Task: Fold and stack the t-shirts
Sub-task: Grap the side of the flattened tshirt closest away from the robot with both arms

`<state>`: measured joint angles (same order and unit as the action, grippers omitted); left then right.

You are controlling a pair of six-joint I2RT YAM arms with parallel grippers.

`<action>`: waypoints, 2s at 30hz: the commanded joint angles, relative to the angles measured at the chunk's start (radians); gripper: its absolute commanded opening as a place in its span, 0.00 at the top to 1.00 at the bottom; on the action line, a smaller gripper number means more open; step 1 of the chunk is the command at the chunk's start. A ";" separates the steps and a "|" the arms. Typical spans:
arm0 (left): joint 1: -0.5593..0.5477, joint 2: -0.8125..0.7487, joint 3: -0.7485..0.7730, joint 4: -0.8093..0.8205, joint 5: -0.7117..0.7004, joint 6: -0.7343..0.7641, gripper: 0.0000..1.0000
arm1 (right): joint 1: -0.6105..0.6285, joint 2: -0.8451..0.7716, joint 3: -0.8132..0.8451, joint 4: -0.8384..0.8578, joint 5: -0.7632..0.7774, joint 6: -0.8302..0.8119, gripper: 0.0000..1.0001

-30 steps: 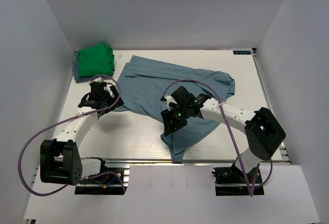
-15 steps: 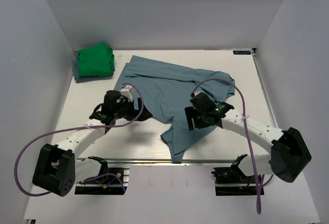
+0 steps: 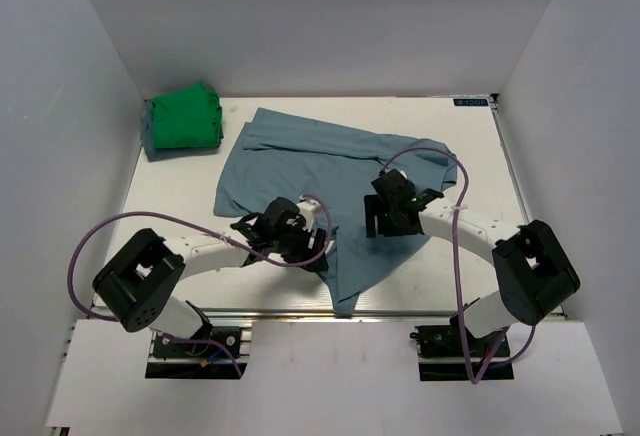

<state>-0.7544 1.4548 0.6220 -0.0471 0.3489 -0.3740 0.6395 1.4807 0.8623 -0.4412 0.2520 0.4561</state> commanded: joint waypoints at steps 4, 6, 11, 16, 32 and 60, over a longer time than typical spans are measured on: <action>-0.060 0.067 0.096 -0.017 -0.135 0.001 0.43 | -0.012 -0.025 0.011 0.167 -0.201 -0.070 0.21; -0.071 0.088 0.105 -0.028 -0.162 0.001 0.54 | -0.017 -0.014 0.004 0.185 -0.203 -0.071 0.21; -0.092 0.124 0.140 -0.054 -0.180 -0.009 0.97 | -0.035 0.103 0.044 0.193 -0.125 -0.016 0.21; -0.114 0.079 0.117 -0.118 -0.220 -0.046 1.00 | -0.073 0.220 0.113 0.157 -0.082 0.029 0.21; -0.174 -0.063 -0.057 -0.221 0.070 -0.121 1.00 | -0.192 0.385 0.138 0.124 -0.141 0.122 0.21; -0.168 -0.189 0.243 -0.422 -0.294 -0.008 0.00 | -0.222 0.055 0.213 0.006 -0.093 -0.139 0.12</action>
<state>-0.9379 1.3109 0.7879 -0.3973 0.3168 -0.3408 0.4271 1.5162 1.0096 -0.3893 0.0559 0.3378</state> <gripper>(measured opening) 0.993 0.877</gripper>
